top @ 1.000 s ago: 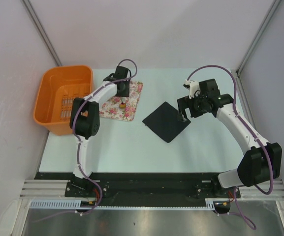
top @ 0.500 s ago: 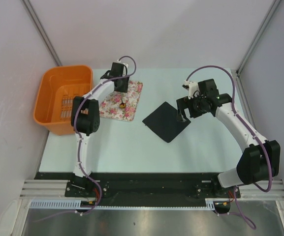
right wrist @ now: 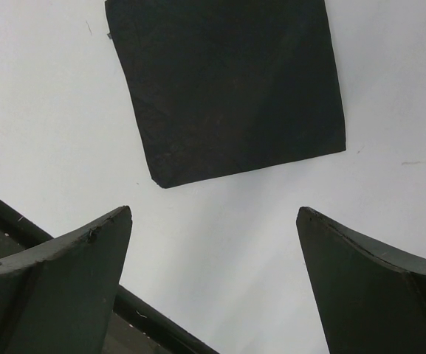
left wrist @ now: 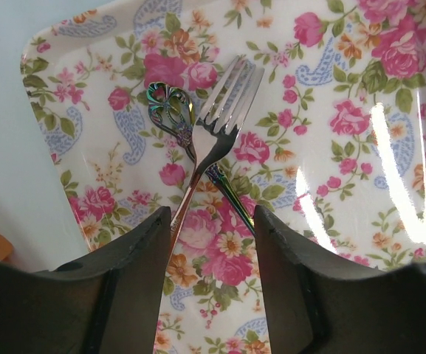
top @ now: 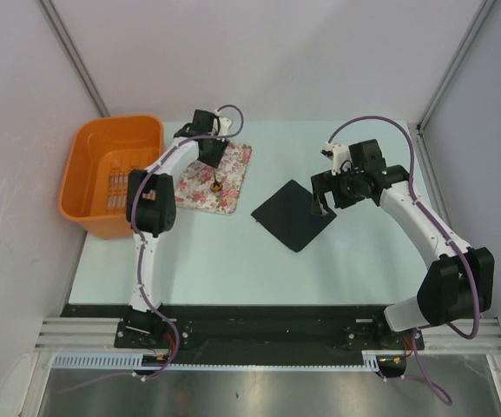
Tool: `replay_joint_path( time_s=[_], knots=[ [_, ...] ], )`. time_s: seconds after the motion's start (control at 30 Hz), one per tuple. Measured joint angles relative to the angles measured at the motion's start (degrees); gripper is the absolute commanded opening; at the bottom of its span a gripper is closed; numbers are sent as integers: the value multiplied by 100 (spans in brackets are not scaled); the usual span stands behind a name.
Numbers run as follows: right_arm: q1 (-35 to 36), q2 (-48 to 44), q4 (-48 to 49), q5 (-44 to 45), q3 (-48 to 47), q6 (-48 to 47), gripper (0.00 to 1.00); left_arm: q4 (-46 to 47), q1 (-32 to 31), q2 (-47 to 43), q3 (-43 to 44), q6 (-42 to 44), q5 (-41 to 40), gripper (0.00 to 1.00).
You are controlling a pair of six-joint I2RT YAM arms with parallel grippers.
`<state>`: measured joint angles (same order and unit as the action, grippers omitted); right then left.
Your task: Place the utensils on the paper napkin and roll it up
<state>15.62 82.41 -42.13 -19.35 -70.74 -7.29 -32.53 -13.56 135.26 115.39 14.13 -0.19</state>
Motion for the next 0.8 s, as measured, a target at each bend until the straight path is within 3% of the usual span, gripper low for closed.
replay_joint_path(
  time_s=[0.4,0.8],
  knots=[
    [-2,11,0,-22,0,0,100,-302,142,492,592,761,101,44],
    [-7,94,-2,-28,0,-2,100,-282,273,538,634,1049,494,40]
  ],
)
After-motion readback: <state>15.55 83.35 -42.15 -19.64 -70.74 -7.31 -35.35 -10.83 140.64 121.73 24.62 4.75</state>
